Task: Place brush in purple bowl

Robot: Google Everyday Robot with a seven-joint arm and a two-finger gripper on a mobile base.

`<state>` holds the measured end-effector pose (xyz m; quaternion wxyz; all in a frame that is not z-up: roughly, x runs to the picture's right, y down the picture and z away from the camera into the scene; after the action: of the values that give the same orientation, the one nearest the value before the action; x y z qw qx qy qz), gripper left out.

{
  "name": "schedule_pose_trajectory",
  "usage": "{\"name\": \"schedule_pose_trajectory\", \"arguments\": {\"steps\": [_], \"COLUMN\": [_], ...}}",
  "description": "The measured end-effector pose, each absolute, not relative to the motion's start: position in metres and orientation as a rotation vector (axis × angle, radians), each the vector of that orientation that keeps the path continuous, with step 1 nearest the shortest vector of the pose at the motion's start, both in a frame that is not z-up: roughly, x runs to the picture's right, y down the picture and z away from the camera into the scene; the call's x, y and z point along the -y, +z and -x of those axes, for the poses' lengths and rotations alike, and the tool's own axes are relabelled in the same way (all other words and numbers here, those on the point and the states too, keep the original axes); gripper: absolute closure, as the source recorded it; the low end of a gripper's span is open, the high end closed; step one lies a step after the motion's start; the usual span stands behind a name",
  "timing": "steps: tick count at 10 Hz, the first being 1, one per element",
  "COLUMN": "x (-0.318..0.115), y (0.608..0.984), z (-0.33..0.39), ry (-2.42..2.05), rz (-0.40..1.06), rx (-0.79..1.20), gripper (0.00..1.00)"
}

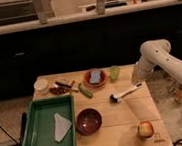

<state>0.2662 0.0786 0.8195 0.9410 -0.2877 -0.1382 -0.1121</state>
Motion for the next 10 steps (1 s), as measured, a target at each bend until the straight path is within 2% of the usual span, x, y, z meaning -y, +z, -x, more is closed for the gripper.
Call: {"name": "schedule_pose_trajectory", "arguments": {"steps": [2,3,7,9,10], "x": [-0.082,-0.084,-0.087,-0.088,-0.09], "y": [0.819,0.82,0.842,0.852,0.855], "z": [-0.267,-0.268,-0.261,-0.258,-0.258], "ry": [-0.236,-0.231,-0.224,-0.229,-0.232], "rz": [0.592,0.595,0.575,0.565,0.566], "rx": [0.283,0.284,0.301,0.312,0.315], "gripper": [0.97,0.91,0.49,0.29,0.23]}}
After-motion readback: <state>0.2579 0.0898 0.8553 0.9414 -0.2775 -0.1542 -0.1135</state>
